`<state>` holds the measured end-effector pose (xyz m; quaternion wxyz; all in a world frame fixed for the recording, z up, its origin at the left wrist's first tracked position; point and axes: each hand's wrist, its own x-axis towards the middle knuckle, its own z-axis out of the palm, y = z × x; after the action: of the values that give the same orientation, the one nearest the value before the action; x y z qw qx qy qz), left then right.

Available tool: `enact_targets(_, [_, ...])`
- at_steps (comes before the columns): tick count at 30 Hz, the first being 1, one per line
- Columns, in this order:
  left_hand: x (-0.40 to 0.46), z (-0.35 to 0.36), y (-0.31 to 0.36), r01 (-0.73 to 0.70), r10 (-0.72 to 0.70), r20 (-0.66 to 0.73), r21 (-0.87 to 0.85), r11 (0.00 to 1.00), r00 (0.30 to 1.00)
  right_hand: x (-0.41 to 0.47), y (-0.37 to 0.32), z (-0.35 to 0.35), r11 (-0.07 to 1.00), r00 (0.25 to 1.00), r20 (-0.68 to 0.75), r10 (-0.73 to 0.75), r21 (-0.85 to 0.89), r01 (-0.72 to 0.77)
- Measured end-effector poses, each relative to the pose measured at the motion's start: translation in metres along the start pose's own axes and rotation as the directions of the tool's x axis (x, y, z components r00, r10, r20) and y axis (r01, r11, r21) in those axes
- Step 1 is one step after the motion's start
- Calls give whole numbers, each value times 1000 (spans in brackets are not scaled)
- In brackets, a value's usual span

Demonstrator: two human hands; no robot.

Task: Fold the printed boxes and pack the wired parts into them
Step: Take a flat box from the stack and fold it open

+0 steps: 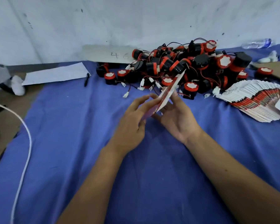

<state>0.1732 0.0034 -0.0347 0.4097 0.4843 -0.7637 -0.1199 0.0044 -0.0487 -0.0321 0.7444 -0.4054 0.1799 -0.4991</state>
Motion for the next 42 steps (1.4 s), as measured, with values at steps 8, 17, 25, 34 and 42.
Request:
enact_targets(8, [-3,-3,-4,26,-22,-42,87,996,999,-2,-8,2,989,997,-15,-71,-128,69])
enact_targets(17, [1,-12,17,291,-310,132,-785,547,941,-1,6,8,649,954,55,-294,-722,241])
enact_targets(25, [3,-6,17,210,-358,-31,-761,613,933,-6,7,18,443,908,82,-411,-852,277])
enact_targets(34, [1,-9,-3,225,-362,-245,-451,864,899,-13,11,24,313,939,258,-229,-894,322])
enact_targets(42, [1,-9,-12,286,-509,-69,-759,585,858,-7,19,18,144,908,305,-288,-924,356])
